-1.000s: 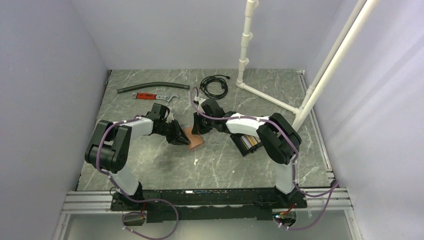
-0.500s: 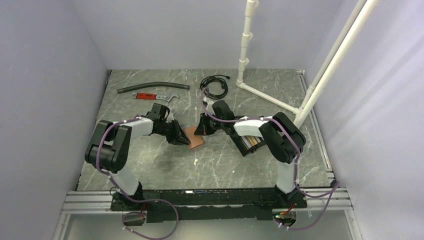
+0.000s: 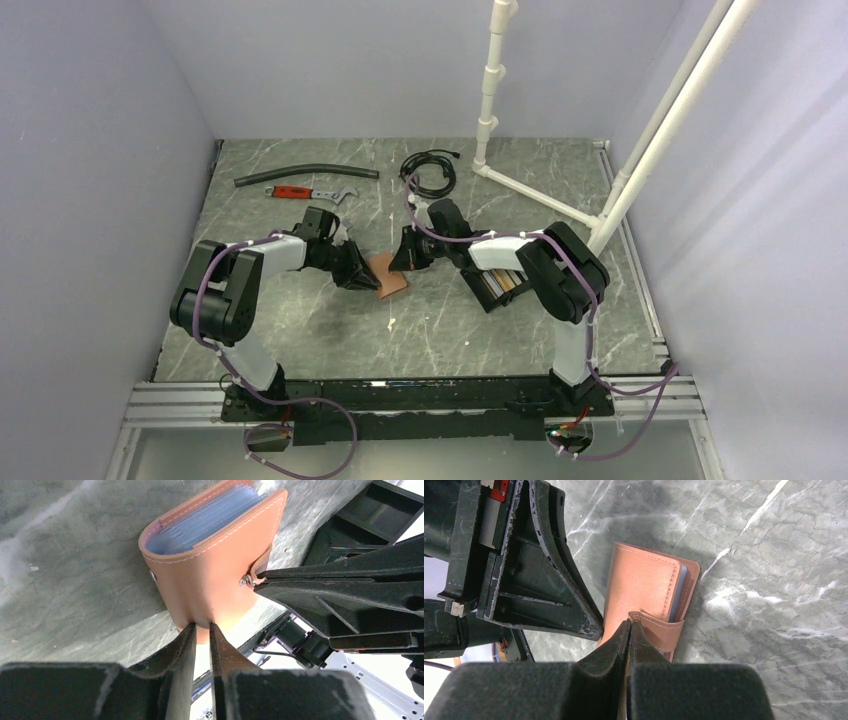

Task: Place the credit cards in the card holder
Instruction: Close the card holder at the center of the board, then move the card holder to the center of the board.

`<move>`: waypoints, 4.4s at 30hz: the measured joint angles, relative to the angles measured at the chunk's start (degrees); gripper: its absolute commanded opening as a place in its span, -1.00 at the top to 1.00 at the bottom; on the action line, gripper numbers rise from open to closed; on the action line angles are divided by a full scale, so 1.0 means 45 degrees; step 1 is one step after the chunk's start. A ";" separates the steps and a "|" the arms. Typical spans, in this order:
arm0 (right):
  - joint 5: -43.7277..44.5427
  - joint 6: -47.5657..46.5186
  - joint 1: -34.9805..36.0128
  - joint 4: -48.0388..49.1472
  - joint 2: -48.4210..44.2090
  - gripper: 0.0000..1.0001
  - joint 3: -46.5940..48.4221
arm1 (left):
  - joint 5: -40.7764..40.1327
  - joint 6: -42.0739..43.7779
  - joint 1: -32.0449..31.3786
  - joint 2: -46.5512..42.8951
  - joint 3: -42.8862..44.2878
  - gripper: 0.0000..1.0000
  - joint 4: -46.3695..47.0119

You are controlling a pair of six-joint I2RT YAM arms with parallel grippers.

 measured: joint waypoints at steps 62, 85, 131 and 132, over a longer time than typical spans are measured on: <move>-0.2108 0.4551 -0.0257 0.6815 0.2346 1.00 -0.1700 | 0.0151 -0.0010 -0.0073 0.0262 0.0136 0.58 -0.0087; -0.0831 0.0787 -0.0296 -0.4313 -0.0627 -0.27 0.3041 | -0.0918 0.1268 0.0928 -0.5940 0.0141 -0.17 -0.2574; 0.7121 -0.1515 0.3293 -1.0108 0.0704 -0.99 1.0346 | -0.3759 0.1710 0.0928 -1.2434 0.7524 -0.60 -1.0151; 0.7475 -0.1802 0.3274 -1.0448 -0.0665 -0.99 0.9670 | -0.3944 0.1768 0.0928 -1.2434 0.7796 -0.61 -1.0044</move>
